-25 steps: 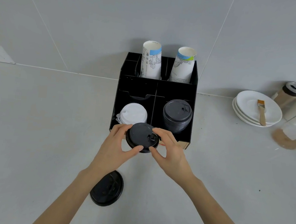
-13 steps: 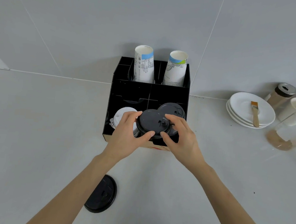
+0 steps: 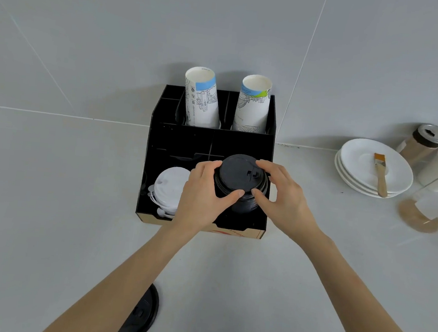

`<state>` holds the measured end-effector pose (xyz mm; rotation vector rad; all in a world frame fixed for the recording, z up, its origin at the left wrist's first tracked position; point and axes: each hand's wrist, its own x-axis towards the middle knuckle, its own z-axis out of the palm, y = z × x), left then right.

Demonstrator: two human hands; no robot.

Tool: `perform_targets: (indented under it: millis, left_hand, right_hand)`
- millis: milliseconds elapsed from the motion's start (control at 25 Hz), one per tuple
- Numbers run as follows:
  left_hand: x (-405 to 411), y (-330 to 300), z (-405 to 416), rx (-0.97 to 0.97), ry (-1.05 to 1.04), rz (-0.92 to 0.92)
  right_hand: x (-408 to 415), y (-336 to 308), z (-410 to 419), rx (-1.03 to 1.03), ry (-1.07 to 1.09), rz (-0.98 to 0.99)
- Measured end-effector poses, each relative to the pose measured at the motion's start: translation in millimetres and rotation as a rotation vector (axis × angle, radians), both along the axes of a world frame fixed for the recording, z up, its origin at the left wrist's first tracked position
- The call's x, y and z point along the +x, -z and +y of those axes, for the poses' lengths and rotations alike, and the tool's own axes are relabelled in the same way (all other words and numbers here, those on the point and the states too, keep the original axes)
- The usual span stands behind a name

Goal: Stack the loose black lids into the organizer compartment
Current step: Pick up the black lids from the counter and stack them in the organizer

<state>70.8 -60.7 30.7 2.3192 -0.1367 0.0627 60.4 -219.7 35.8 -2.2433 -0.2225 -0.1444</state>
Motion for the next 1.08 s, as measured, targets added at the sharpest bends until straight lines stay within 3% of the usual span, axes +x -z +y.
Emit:
perform_targets:
  millis: [1080]
  left_hand:
    - [-2.7,10.5,-2.5,0.066,0.068,0.069]
  right_hand:
    - [-7.1,14.2,3.6,-0.034,0.047,0.042]
